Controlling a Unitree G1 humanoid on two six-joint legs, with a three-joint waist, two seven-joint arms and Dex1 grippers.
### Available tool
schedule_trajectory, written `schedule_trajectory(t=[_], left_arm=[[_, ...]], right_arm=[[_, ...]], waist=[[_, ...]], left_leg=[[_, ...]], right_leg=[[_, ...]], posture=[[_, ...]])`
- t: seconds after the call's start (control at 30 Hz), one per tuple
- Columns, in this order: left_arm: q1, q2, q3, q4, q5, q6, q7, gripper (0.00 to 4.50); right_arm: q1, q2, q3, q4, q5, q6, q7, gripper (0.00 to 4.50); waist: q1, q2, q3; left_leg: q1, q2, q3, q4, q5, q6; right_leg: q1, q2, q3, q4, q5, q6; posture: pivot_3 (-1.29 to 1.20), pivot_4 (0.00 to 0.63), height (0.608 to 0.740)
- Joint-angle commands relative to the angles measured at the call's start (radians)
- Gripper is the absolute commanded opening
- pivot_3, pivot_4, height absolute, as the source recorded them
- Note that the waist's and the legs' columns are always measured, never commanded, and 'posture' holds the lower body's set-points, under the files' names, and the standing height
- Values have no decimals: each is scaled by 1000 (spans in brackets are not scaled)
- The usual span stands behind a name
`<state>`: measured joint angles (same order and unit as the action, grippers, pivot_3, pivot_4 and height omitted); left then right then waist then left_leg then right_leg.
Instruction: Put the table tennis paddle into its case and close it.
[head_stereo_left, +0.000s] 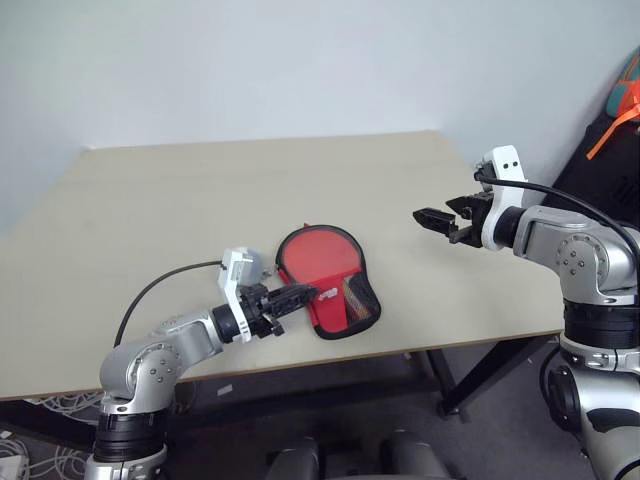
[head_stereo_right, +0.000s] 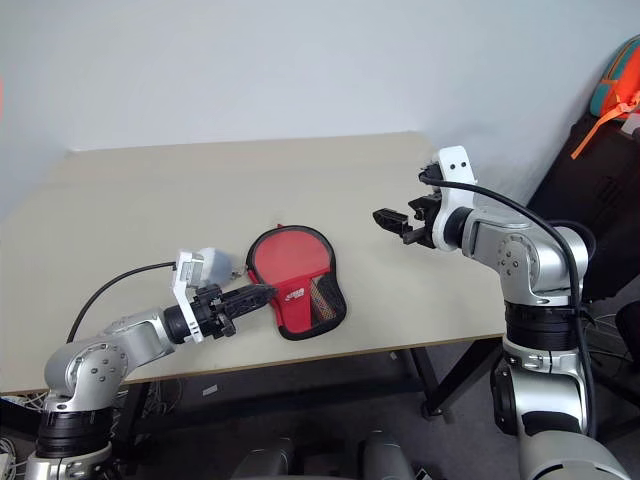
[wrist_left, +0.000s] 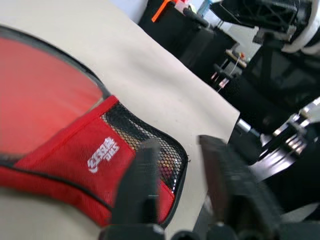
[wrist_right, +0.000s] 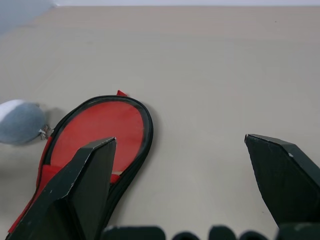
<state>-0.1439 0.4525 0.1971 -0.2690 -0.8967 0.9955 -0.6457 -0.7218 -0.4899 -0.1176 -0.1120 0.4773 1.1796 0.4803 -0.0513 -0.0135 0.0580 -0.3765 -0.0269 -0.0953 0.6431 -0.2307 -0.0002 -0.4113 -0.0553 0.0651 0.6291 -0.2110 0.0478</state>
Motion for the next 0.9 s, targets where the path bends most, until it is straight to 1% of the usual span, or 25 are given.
schedule_trajectory(t=[0.03, 0.1, 0.17, 0.37, 0.63, 0.9], left_arm=[[25, -6, 18, -19, -51, 32, 17, 2713], [47, -8, 15, -13, -61, 63, 38, 3370], [65, -6, 24, -7, -103, 119, 46, 4038], [86, -20, 50, 13, -184, 235, 119, 4038], [68, -95, 98, 91, -276, 331, 257, 4038], [28, -179, 113, 146, -321, 376, 391, 4038]], right_arm=[[-3, 15, -28, -54, 27, 8, -17, 4500], [3, 26, -29, -70, 35, 19, -27, 4500], [9, 35, -30, -86, 43, 31, -35, 4500], [20, 49, -35, -111, 57, 50, -58, 4500], [29, 82, -40, -134, 71, 66, -91, 4500], [39, 112, -41, -151, 83, 76, -121, 4500]], waist=[[0, 0, 0], [0, 0, 0], [0, 0, 0], [0, 0, 0], [0, 0, 0], [1, 1, 0]], left_leg=[[0, 0, 0, 0, 0, 0], [0, 0, 0, 0, 0, 0], [0, 0, 0, 0, 0, 0], [0, 1, 0, 0, -1, 0], [0, 1, 0, 0, -1, 0], [0, 0, 0, 0, -1, 0]], right_leg=[[0, 0, 0, 0, 0, 0], [0, 0, 1, -1, 0, 0], [0, 0, 1, -1, 0, 0], [0, 1, 1, -1, 0, 0], [0, 1, 1, -2, 0, 0], [1, 1, 1, -3, 1, 0]], posture=[[0, 0, 739], [0, 0, 739], [0, 0, 739], [0, 0, 739], [0, 0, 739], [0, 0, 739]])
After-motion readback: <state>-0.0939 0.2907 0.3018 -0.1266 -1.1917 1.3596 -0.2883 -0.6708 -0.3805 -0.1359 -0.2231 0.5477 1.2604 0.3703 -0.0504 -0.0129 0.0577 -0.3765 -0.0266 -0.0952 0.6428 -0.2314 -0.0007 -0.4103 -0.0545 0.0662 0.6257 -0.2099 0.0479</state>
